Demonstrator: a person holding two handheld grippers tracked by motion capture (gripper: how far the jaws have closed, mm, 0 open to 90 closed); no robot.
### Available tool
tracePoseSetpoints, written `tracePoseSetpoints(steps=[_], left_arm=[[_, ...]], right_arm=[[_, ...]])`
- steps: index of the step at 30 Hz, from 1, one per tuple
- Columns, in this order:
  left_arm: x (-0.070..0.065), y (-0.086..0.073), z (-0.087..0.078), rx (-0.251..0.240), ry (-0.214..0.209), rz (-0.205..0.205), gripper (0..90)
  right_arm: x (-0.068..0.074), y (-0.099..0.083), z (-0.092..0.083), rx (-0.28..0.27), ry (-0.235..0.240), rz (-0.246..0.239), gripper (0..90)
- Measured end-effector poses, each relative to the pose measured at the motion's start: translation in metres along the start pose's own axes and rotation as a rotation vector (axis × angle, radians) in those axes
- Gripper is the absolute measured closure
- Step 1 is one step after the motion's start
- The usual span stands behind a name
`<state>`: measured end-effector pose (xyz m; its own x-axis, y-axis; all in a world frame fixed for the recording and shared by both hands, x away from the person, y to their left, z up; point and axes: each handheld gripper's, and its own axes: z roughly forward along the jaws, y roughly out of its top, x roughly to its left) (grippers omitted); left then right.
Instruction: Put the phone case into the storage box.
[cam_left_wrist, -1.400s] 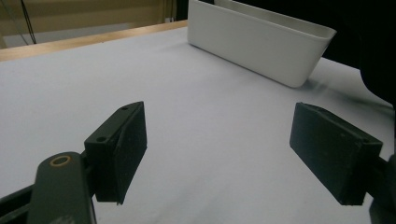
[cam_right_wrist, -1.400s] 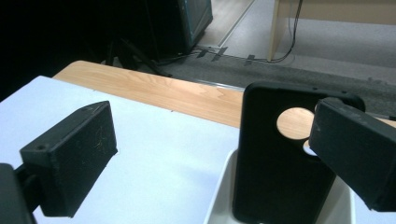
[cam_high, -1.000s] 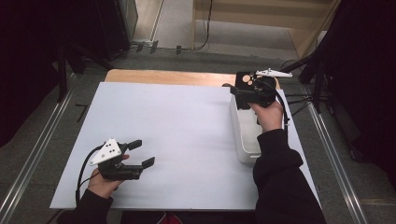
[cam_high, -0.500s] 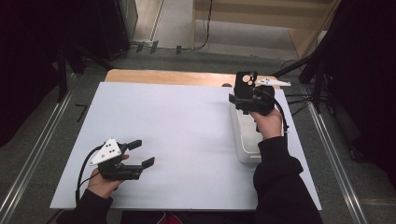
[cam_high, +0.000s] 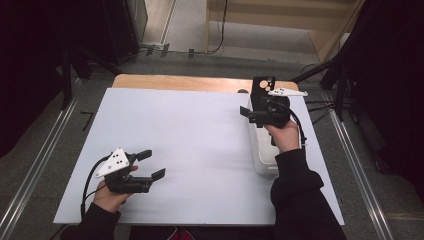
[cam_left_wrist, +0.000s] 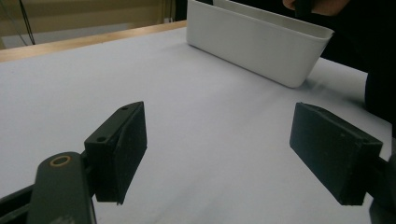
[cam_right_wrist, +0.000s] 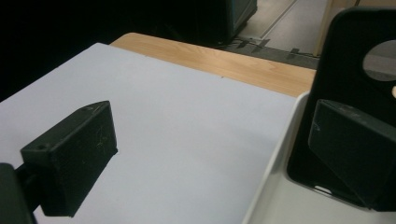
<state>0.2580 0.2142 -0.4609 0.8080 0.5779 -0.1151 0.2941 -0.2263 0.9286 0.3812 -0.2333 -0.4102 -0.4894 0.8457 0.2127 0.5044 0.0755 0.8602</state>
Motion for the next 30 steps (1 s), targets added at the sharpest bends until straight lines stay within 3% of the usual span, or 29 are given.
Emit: tracePoseSetpoints(steps=[5,15,30], left_arm=[[0.000,0.000,0.000,-0.003,-0.001,-0.004,18.9],[0.000,0.000,0.000,-0.001,-0.004,-0.004,18.8],[0.000,0.000,0.000,0.001,-0.006,-0.001,18.9]], right_arm=[[0.008,-0.003,0.001,0.011,0.039,-0.002,0.0],[0.025,-0.008,-0.001,0.024,0.074,-0.055,0.0],[0.045,-0.020,-0.003,0.036,0.133,-0.091,0.0]])
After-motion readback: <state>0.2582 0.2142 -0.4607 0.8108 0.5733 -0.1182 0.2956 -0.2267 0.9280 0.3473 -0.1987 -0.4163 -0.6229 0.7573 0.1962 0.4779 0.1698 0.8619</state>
